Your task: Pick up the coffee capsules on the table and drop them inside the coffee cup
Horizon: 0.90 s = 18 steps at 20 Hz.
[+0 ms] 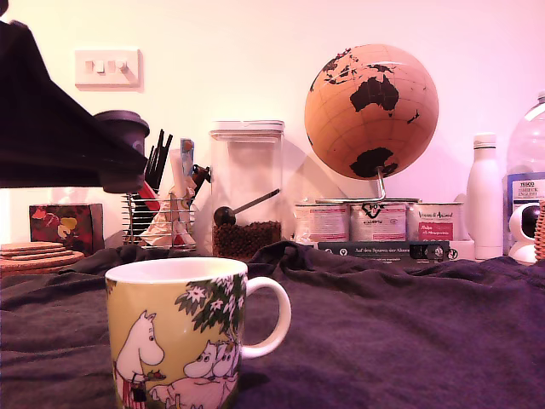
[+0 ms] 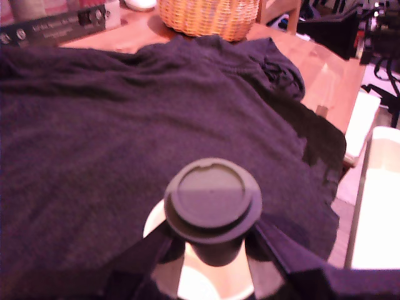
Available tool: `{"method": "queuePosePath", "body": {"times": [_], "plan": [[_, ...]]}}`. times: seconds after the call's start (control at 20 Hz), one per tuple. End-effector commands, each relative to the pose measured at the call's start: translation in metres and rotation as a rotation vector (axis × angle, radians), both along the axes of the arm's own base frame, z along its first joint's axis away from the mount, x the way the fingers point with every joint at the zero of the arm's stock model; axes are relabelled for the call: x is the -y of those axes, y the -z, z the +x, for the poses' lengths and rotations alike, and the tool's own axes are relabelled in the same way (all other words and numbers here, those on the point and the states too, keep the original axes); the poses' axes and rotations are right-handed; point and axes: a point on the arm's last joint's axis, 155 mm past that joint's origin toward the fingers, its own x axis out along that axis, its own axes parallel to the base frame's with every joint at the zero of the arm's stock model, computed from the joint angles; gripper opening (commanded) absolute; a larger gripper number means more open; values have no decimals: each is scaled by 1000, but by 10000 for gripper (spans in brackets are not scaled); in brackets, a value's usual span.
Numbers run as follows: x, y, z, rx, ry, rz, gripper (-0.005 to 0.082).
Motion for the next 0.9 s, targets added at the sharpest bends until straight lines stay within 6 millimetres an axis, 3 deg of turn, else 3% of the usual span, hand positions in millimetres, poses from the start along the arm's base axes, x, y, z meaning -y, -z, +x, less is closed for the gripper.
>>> {"method": "queuePosePath", "body": {"times": [0.0,0.65,0.85], "plan": [[-1,9,-4,-17,6,10,180],[9,5,-3,-13,-19,29,180],[17,21,-5,-65,-15,117,180]]}}
